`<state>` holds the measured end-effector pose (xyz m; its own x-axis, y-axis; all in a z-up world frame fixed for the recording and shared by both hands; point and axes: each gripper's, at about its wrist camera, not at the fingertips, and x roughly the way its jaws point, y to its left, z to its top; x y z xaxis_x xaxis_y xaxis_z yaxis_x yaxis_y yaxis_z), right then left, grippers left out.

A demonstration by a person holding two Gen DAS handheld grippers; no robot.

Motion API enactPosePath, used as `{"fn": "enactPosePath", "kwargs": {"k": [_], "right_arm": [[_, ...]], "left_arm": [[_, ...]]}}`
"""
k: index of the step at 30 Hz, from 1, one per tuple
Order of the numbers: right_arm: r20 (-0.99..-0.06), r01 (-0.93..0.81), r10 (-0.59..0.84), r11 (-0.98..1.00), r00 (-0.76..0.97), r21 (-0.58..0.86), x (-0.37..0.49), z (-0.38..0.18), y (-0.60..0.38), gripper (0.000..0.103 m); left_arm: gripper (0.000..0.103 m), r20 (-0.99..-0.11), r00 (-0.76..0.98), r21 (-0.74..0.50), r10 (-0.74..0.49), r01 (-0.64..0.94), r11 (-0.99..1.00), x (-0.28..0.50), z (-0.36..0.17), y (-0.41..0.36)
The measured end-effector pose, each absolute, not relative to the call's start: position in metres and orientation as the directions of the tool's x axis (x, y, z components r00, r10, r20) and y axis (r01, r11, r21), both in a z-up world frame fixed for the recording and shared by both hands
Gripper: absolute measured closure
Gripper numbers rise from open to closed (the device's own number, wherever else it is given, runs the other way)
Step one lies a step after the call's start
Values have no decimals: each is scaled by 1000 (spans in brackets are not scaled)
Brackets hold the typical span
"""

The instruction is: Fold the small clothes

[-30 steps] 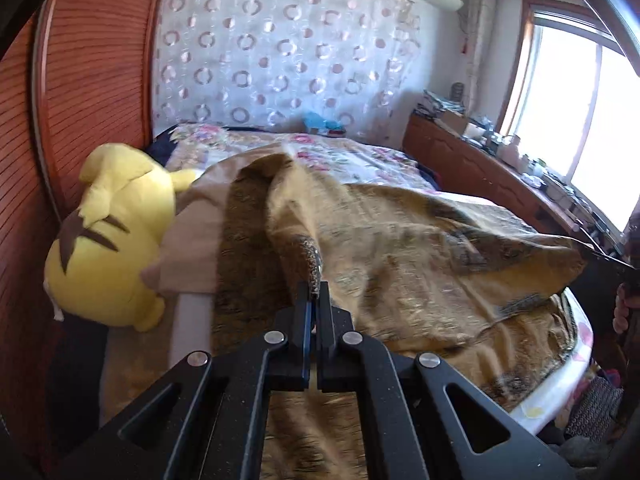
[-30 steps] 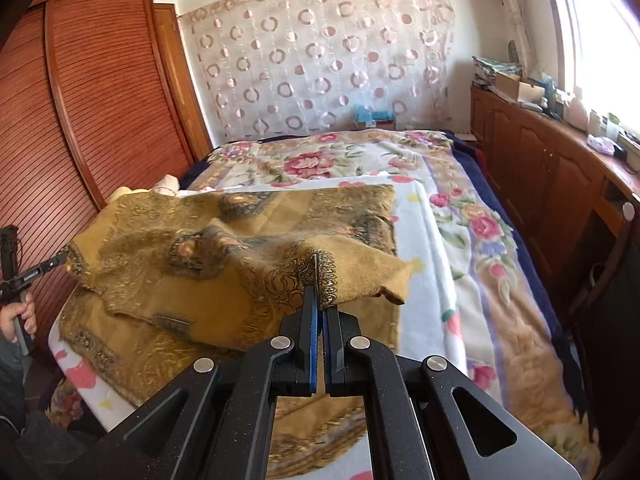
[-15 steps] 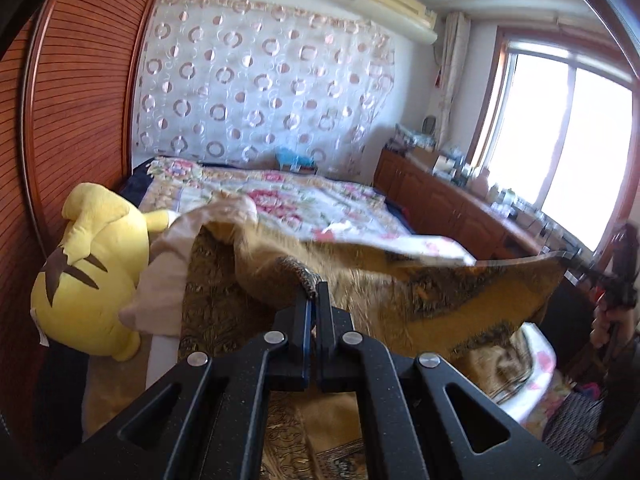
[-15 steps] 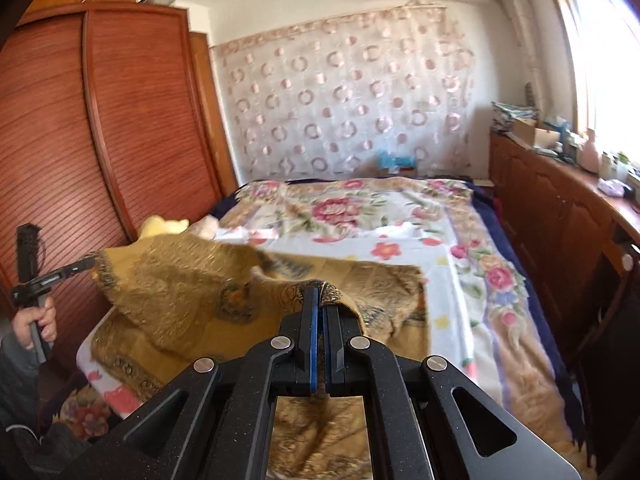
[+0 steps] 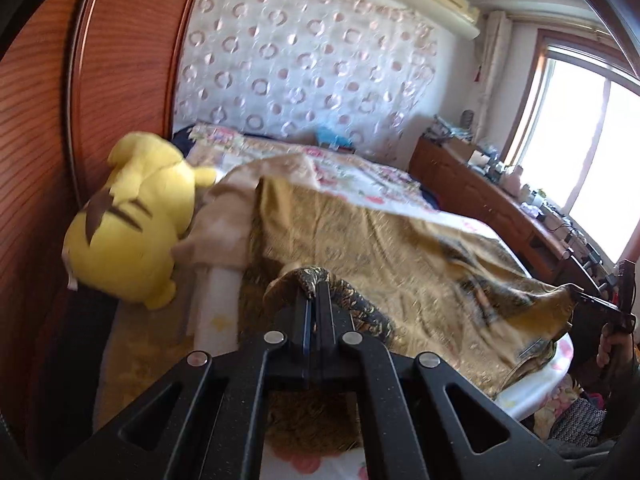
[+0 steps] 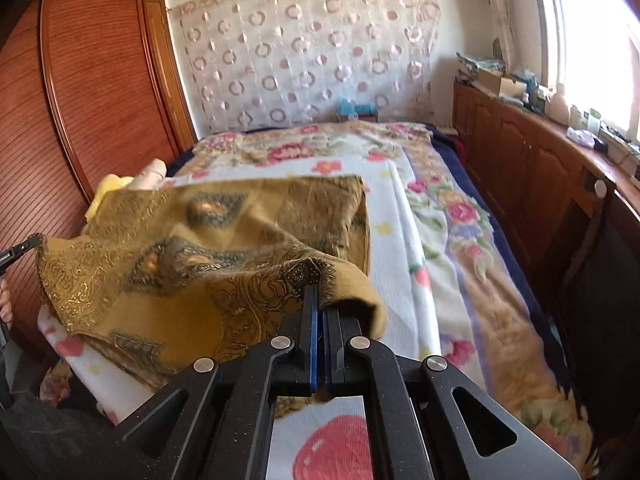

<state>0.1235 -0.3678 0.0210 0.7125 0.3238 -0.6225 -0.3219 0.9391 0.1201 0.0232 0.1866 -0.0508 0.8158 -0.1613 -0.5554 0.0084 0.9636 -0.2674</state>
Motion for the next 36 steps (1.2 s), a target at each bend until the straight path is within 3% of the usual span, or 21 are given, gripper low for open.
{"fn": "enactPosePath", "kwargs": {"k": [8,10,12,14,19,20,22,24,28,36], "right_arm": [[-680,-302,286,948,675,98,124,14,-363,96],[-684,-307,283,948,672,90,124,17,-361,90],[-686,-303,272,950,675,79,116,23,-364,78],[-681,-306,272,949,680,74,114,28,-361,76],[-642,-343,288,938,711,41,95,47,-353,72],[-631,-346,287,938,721,32,92,50,-353,70],[-613,-346,282,938,738,14,89,57,-353,68],[-603,-338,262,941,754,-14,92,58,-354,65],[-638,-311,232,950,734,-12,121,45,-359,60],[-772,-308,235,950,591,53,168,-5,-359,60]], "left_arm": [[101,-616,777,-247,-130,-34,969,8,-78,190],[101,-624,772,-238,-119,-43,970,4,-82,190],[101,-641,760,-221,-105,-52,974,4,-86,188],[100,-655,750,-201,-93,-54,978,4,-90,187],[75,-643,760,-197,-94,-45,979,1,-85,187],[66,-637,765,-201,-96,-45,978,1,-82,188],[63,-634,768,-197,-92,-45,979,1,-77,187],[48,-626,776,-186,-83,-44,982,1,-73,186],[28,-635,766,-187,-102,-24,982,4,-77,183],[25,-698,706,-186,-115,-24,982,13,-105,175]]}}
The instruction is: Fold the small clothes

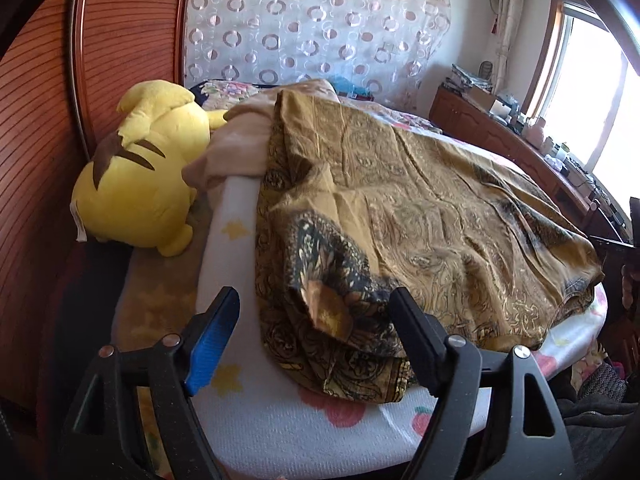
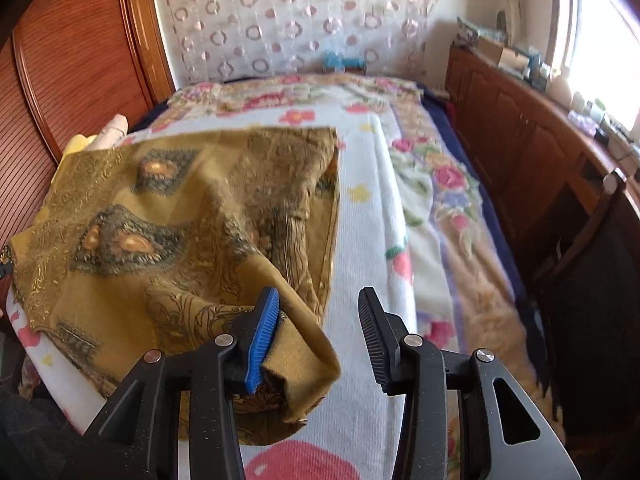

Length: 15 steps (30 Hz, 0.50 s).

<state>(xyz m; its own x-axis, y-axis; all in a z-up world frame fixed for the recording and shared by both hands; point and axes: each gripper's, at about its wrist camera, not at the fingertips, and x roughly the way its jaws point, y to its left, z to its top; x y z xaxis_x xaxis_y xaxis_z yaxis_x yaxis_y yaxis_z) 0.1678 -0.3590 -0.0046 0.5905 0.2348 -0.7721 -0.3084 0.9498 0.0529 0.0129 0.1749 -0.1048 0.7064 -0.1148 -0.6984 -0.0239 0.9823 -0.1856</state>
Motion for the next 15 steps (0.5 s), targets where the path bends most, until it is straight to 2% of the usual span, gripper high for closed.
{"fn": "enactPosePath", "kwargs": {"k": [7,8,11,15], "right_arm": [[-799,-371,323,919,508,136,156,-19,-353,63],[-799,-384,330,913,504,135,154,-19,-350,66],[-791,-422,353,896,499,134,155,-14,-349,90],[-747,-465,421,869,514,170,151,-2,-341,96]], "left_arm": [[25,-718,687,-185,-107,-41,982,16,-114,175],[25,-721,685,-186,-106,-45,981,16,-116,176],[25,-721,685,-188,-104,-48,981,16,-118,176],[25,-725,682,-179,-99,-47,983,16,-118,174]]}}
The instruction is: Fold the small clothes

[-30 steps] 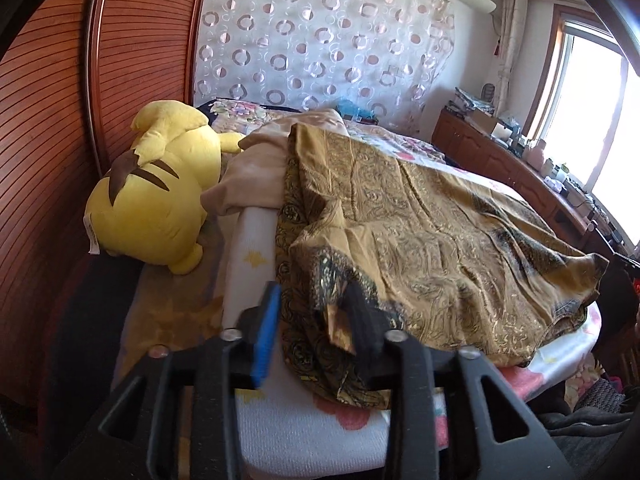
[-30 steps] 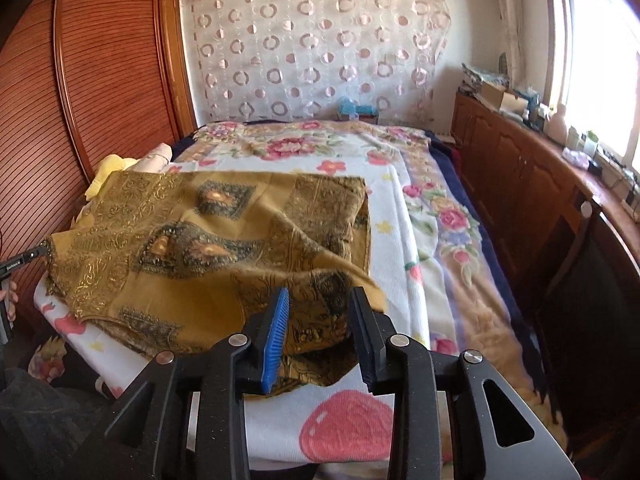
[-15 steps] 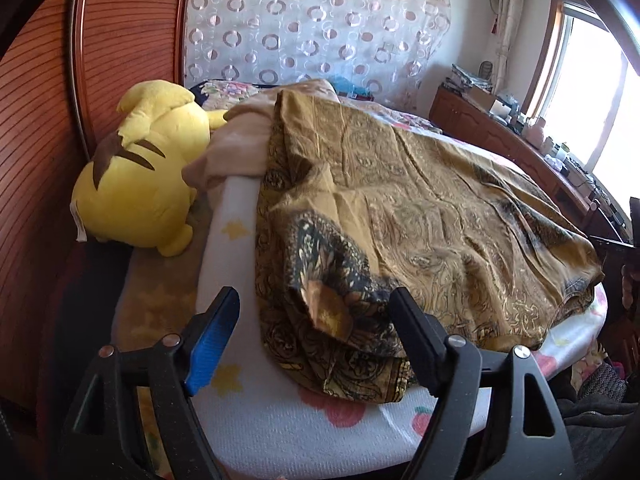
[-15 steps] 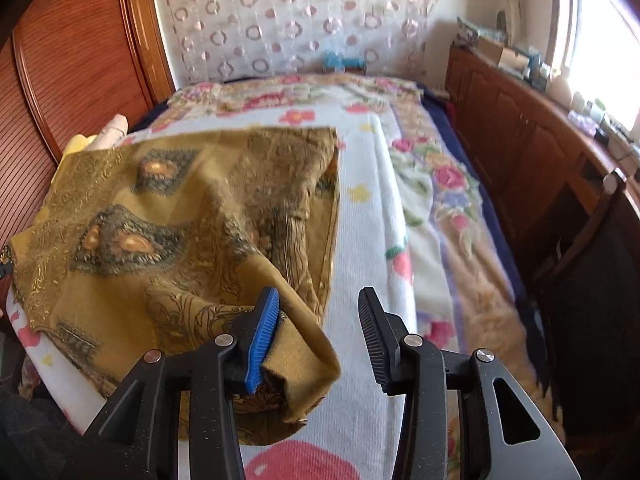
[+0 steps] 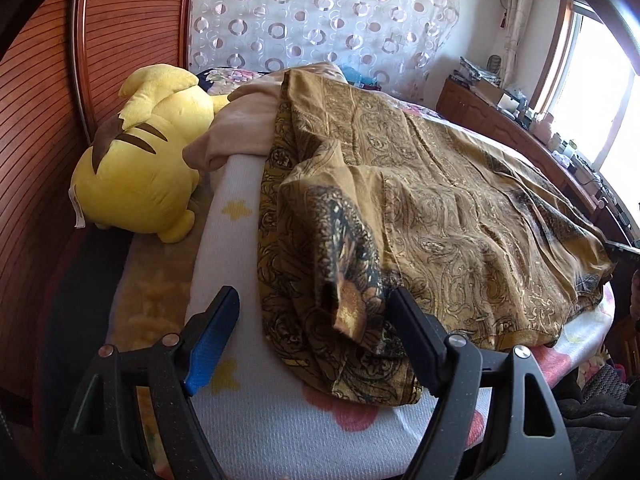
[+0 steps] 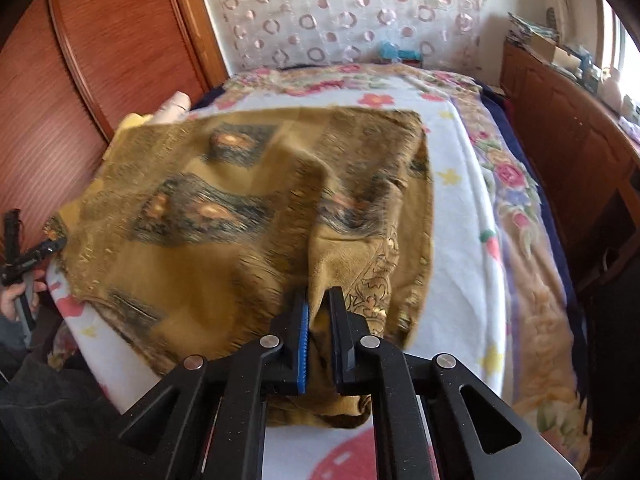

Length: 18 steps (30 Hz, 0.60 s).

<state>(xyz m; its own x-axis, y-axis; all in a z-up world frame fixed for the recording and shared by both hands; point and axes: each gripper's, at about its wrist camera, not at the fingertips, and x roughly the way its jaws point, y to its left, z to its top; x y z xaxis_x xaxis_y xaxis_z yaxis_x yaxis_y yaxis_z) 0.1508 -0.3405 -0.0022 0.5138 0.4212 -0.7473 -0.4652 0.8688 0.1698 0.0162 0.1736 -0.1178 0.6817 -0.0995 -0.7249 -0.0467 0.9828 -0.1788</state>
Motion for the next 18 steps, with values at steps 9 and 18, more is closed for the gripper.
{"fn": "enactPosePath", "kwargs": {"k": [9,18], "right_arm": [[-452,-521,625,781,637,345,136,53,-340,98],[-594,-406,446,889,669,210,133,17,-351,98]], "left_arm": [[22,-723,684,-176,-95,-50,983,18,-118,172],[22,-716,692,-177,-87,-59,983,18,-118,171]]}}
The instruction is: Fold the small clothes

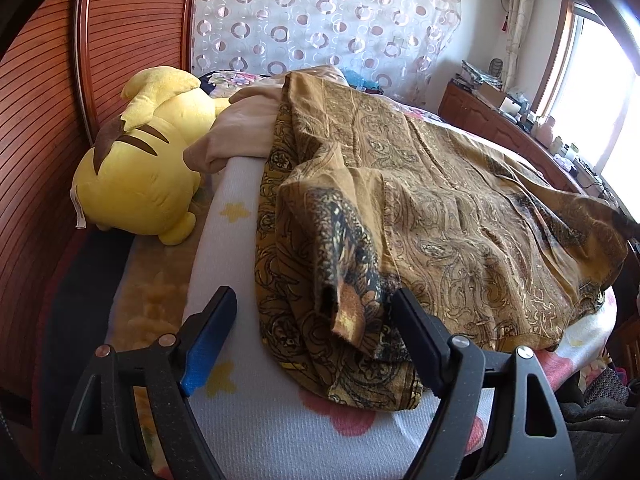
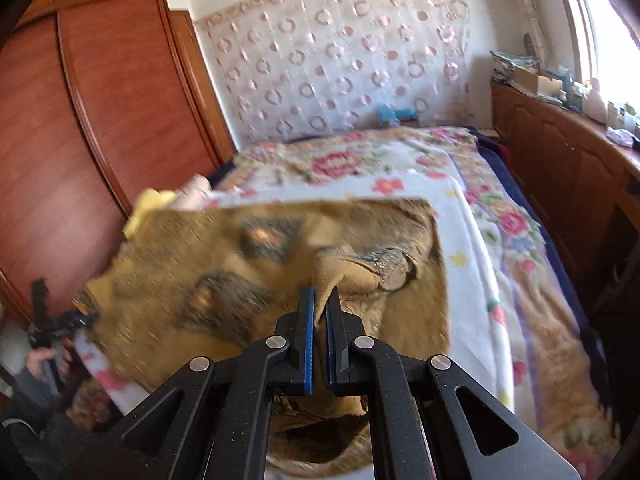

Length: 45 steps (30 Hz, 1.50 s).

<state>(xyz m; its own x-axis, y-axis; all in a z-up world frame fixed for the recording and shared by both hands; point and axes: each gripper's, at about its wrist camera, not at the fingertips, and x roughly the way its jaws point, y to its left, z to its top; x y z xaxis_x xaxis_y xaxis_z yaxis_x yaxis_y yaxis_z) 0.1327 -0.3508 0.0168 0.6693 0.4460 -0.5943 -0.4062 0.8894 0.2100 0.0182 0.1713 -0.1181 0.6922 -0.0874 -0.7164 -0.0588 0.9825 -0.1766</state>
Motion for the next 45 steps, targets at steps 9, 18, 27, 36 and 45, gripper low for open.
{"fn": "enactPosePath", "kwargs": {"k": [9,18,27,36,45], "right_arm": [[-727,-354,352,922,590,160,144,-43,-363,98],[-671,-370,339,923,659,103,163,3,-352,71],[-772,-360,299,928,561,97,279,-19,-313,71],[-799,-331,303,933,520,138,333,-38,-302,99],[-698,-263,186,965,691,-3,347,-13,-287,100]], "left_arm": [[22,-716,691,-187,-100,-52,981,18,-118,169],[22,-715,694,-165,-83,-52,985,17,-119,166],[22,-711,700,-147,-70,-51,988,16,-120,163],[22,-711,700,-139,-65,-49,989,16,-120,162],[22,-712,700,-132,-61,-48,990,16,-120,164]]}}
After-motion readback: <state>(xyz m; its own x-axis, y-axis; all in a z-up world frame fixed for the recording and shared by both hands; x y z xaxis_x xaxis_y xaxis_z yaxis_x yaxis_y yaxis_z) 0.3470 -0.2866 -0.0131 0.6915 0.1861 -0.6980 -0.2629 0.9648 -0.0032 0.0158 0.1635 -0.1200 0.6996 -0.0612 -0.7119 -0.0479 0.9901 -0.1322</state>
